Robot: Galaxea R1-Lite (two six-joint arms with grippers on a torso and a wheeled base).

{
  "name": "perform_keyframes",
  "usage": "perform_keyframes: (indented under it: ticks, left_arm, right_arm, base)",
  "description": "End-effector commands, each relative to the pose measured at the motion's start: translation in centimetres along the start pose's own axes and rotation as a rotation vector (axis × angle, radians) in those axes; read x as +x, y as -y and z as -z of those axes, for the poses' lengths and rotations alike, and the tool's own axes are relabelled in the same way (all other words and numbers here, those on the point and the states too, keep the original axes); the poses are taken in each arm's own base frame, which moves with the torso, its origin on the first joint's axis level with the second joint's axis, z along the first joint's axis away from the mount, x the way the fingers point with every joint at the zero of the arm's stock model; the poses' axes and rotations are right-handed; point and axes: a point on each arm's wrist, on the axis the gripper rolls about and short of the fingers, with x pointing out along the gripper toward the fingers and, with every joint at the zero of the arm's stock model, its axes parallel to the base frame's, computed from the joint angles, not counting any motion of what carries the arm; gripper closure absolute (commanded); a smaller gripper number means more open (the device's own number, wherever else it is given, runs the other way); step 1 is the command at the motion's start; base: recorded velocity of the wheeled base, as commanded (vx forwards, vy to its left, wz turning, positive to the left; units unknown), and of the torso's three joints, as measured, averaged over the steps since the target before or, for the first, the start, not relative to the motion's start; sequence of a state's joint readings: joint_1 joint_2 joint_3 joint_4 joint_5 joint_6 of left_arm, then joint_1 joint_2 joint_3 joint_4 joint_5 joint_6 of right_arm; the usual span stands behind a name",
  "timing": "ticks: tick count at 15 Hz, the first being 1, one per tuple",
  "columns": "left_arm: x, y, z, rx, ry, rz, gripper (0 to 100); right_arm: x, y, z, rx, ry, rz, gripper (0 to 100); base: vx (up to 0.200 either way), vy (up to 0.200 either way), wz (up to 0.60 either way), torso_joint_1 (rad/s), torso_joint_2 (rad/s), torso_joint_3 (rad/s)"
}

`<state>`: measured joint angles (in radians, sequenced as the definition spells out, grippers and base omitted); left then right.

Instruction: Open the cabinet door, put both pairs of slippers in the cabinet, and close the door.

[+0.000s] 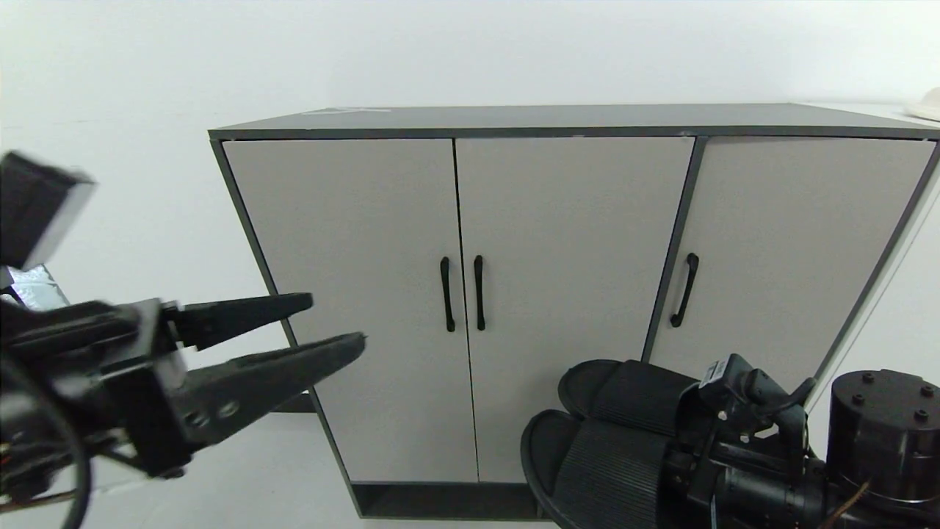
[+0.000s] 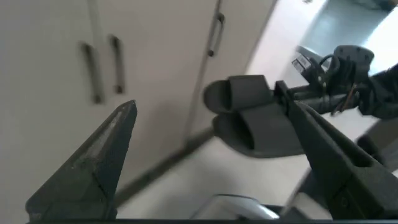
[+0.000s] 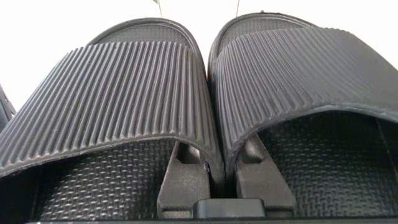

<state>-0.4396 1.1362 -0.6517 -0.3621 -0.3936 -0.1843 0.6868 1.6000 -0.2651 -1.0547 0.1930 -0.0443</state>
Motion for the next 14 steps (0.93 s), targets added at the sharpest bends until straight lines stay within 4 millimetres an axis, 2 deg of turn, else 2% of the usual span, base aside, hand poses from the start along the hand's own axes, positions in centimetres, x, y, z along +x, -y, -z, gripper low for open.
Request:
perform_keyframes:
  ticks: [1,2,7,10,14]
  left_arm:
    - [6.4,-2.1,1.0,-0.099,-0.087,0.032,0]
    - [6.9,-2.3,1.2,-0.109,-0.087,0.042,0]
    - [13.1,-4.8,1.8,-0.176,-0.135,0.081,0]
    - [16.6,-6.4,3.1,-0.194,-0.179,0.065,0]
    - [18.3,-8.5,3.7,-0.199,-0.171,0.034,0]
  right_arm:
    - [0.0,0.0,0.0,-0.001,-0.001,-0.002,100]
    - [0.0,0.0,0.0,0.0,0.0,-0.001,100]
    - [0.0,-0.5,0.1,-0.005,-0.004,-0.042,100]
    - [0.1,-0.7,0.4,-0.004,-0.019,-0.05,100]
    - [0.3,-0.6,0.5,-0.002,-0.026,-0.047,100]
  base:
    - [0.0,0.0,0.0,0.0,0.0,0.0]
    - [0.0,0.0,0.0,0.0,0.0,0.0]
    - [0.0,0.0,0.0,0.0,0.0,0.0]
    - [0.0,0.0,0.0,0.0,0.0,0.0]
    - [0.0,0.0,0.0,0.0,0.0,0.0]
